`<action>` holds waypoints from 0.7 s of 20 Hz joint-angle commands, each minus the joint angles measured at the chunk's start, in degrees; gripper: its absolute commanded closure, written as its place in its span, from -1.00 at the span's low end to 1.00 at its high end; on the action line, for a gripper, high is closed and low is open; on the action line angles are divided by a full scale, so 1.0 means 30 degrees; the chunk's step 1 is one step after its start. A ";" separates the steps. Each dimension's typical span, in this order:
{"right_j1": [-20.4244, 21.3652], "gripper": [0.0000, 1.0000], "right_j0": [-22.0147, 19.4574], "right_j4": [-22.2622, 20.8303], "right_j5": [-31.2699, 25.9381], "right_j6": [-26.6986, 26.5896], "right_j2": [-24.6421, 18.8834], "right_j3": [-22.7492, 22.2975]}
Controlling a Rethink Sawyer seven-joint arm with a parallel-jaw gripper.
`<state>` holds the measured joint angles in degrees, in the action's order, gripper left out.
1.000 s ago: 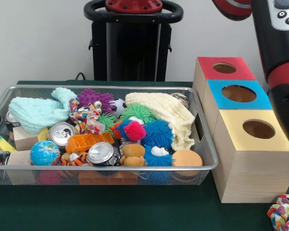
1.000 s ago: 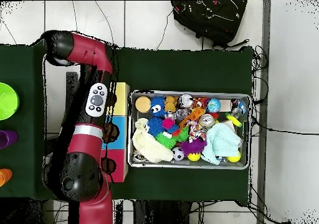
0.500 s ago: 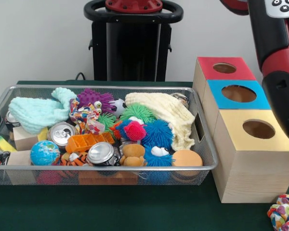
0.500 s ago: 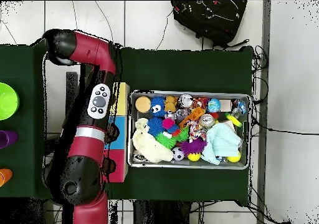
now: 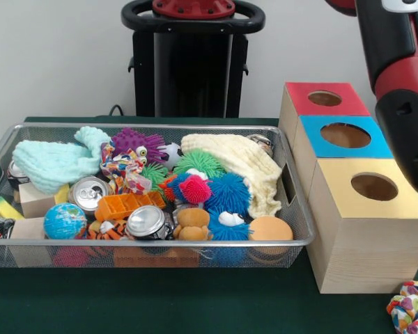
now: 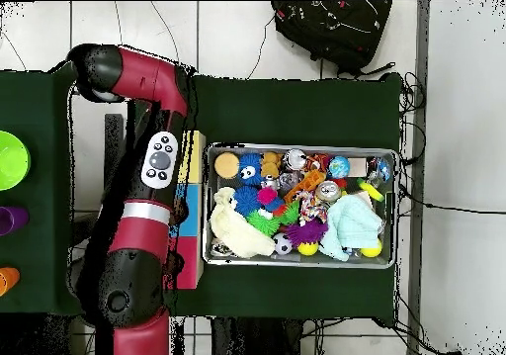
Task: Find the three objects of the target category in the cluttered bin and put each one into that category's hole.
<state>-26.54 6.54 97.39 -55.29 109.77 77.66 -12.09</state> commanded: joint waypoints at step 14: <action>0.3819 -1.00 0.2094 -0.5341 -0.1537 0.2189 -0.7282 -0.6269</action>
<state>-18.26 12.93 86.85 -55.63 109.77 65.30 -20.81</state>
